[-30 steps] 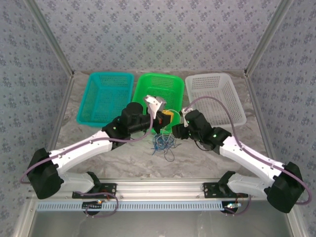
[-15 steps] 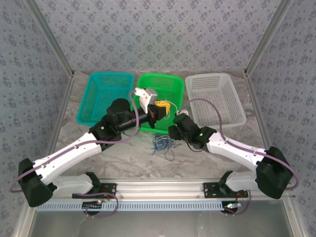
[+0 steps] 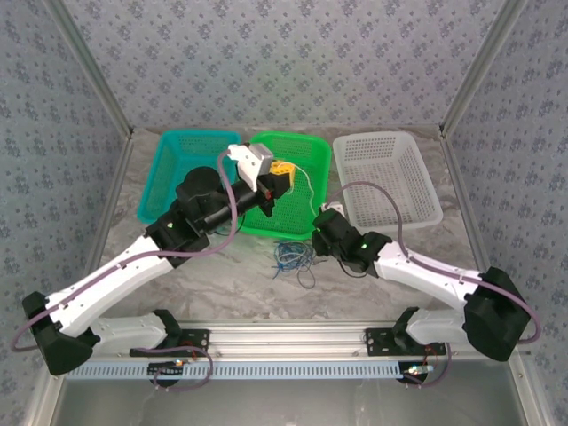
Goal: Untangle the cables
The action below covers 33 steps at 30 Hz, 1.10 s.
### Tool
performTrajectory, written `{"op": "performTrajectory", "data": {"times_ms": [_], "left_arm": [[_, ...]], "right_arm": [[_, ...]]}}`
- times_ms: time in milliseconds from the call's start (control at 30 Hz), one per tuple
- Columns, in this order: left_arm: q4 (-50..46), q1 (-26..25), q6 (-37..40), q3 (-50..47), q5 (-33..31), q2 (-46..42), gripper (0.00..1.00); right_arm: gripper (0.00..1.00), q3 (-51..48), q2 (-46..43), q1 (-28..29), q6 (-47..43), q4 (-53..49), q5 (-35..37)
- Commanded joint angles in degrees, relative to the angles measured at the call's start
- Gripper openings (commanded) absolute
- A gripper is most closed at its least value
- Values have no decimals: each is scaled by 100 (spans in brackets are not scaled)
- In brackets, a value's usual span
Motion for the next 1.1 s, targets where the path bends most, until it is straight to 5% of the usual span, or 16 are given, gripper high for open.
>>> {"op": "performTrajectory", "data": {"times_ms": [0,200,333,433,700,833,900,967,1067], "left_arm": [[-242,26,393,318,-462,-154,0],[-476,461,318,189,-545,-87,0],[-505,863,191,110,-401,199,0],[-515,1051,124,120,-176,434,0],[-399,1590,105,313,413,1173,0],[-497,1636,-23,549,972,1272,0],[-460,1632,-60,527,1018,1195,0],[-393,1634,-43,448,841,1106,0],[-397,1692,69,432,761,1131,0]], "right_arm": [[19,153,-323,41,-157,-437,129],[10,711,-643,15,-713,-1248,310],[26,1490,-262,-185,-1169,-1637,-285],[27,1696,33,-219,-1269,-1465,-740],[3,1765,522,-368,-1261,-784,-898],[20,1804,815,-424,-1174,-776,-735],[16,1697,892,-448,-1112,-670,-772],[0,1562,940,-504,-1065,-491,-889],[0,1525,922,-542,-1083,-360,-941]]}}
